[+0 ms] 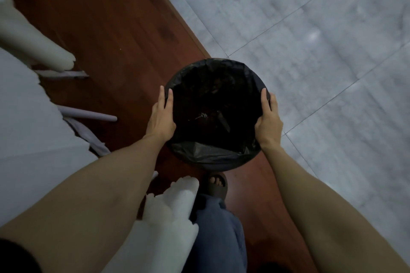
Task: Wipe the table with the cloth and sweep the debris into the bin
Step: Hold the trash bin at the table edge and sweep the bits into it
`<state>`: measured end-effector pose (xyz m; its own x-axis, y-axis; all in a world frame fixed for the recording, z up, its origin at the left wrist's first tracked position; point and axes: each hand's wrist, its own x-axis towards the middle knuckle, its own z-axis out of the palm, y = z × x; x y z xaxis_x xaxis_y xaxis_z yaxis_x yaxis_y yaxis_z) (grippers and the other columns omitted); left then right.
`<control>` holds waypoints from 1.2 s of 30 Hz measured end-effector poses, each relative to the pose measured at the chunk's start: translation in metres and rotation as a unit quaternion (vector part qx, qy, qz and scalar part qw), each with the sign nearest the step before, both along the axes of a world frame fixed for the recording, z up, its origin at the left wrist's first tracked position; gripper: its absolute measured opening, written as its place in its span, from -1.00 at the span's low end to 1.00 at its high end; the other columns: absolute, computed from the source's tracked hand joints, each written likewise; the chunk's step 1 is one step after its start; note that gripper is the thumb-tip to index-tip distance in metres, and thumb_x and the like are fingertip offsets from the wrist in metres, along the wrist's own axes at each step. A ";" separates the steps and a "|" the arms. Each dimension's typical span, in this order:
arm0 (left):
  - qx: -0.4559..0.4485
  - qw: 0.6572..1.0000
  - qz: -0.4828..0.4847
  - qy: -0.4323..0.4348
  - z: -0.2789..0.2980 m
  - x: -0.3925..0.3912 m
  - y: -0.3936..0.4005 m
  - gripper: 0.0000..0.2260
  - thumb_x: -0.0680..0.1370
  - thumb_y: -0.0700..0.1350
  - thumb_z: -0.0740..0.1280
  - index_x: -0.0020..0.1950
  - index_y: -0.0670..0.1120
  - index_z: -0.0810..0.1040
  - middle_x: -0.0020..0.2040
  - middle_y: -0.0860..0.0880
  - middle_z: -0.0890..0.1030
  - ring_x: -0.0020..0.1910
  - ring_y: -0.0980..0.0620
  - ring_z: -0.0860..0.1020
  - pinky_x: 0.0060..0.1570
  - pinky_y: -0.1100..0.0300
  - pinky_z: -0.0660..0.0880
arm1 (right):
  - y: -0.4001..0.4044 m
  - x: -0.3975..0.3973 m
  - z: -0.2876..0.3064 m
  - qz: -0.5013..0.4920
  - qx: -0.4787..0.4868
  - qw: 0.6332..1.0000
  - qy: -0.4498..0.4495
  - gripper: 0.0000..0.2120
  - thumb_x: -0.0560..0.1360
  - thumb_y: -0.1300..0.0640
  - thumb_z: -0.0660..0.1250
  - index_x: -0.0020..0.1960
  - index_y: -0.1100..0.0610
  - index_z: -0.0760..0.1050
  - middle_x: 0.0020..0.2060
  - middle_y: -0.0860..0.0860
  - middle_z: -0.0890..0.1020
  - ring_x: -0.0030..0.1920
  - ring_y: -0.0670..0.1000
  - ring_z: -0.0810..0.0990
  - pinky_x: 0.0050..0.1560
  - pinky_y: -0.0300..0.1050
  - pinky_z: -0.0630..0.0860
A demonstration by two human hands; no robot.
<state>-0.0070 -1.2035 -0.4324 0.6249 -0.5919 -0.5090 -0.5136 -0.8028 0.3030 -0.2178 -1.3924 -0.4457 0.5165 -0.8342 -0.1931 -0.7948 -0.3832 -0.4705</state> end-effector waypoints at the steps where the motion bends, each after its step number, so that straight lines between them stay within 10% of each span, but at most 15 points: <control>1: -0.004 1.000 -0.001 -0.001 0.015 0.000 0.000 -0.14 0.55 -0.36 0.32 0.62 -0.01 -0.20 0.60 -0.01 -0.32 0.54 -0.18 0.11 0.22 0.05 0.46 | 0.001 -0.001 0.018 -0.011 -0.005 1.000 -0.013 -0.23 0.47 0.49 0.11 0.57 -0.03 0.11 0.54 -0.01 0.20 0.03 0.10 0.54 -0.03 -0.17 0.43; 11: -0.109 0.994 -0.009 -0.017 0.206 0.002 0.013 -0.13 0.52 -0.45 0.25 0.63 0.01 -0.17 0.61 0.03 -0.28 0.57 -0.16 0.04 0.28 -0.04 0.47 | 0.030 -0.014 0.234 -0.099 -0.041 0.985 -0.135 -0.26 0.47 0.48 0.10 0.53 -0.08 0.23 0.51 -0.06 0.28 0.41 -0.19 0.28 0.27 -0.60 0.11; 15: -0.161 0.986 -0.017 -0.030 0.275 -0.003 0.029 -0.13 0.52 -0.46 0.24 0.63 0.02 -0.17 0.62 0.03 -0.26 0.59 -0.15 0.00 0.35 -0.08 0.42 | 0.046 -0.023 0.319 -0.106 -0.076 0.978 -0.161 -0.26 0.47 0.50 0.10 0.53 -0.05 0.25 0.51 -0.04 0.28 0.25 -0.48 0.13 0.14 -0.73 0.06; 19: -0.211 0.976 -0.024 -0.043 0.327 -0.007 0.045 -0.19 0.55 -0.44 0.20 0.63 0.00 -0.16 0.62 0.01 -0.24 0.61 -0.09 -0.09 0.50 0.00 0.21 | 0.060 -0.027 0.375 -0.102 -0.107 0.975 -0.166 -0.26 0.48 0.48 0.10 0.52 -0.11 0.23 0.51 -0.08 0.27 0.41 -0.21 0.28 0.24 -0.61 0.14; 33: -0.281 0.949 0.023 -0.141 0.390 -0.030 0.222 -0.42 0.64 -0.05 0.16 0.62 -0.12 0.02 0.63 -0.09 -0.01 0.60 -0.06 0.00 0.56 0.02 -0.03 | 0.097 0.004 0.375 -0.050 -0.131 0.975 -0.174 -0.29 0.44 0.44 0.08 0.52 -0.04 0.28 0.50 -0.02 0.30 0.46 -0.02 0.30 0.34 -0.19 0.30; 36: -0.249 0.945 0.099 -0.187 0.383 -0.038 0.284 -0.44 0.65 -0.02 0.15 0.61 -0.12 0.08 0.62 -0.12 0.03 0.60 -0.09 0.01 0.56 -0.08 -0.04 | 0.111 0.016 0.365 -0.037 -0.110 0.981 -0.156 -0.29 0.46 0.43 0.07 0.53 -0.06 0.24 0.52 -0.01 0.26 0.47 -0.04 0.28 0.31 -0.35 0.18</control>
<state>-0.0451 -0.9198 -0.0497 0.8301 -0.5518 0.0805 -0.5134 -0.6999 0.4965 -0.2023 -1.2815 -0.0809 0.4581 -0.8755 0.1540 -0.6544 -0.4494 -0.6081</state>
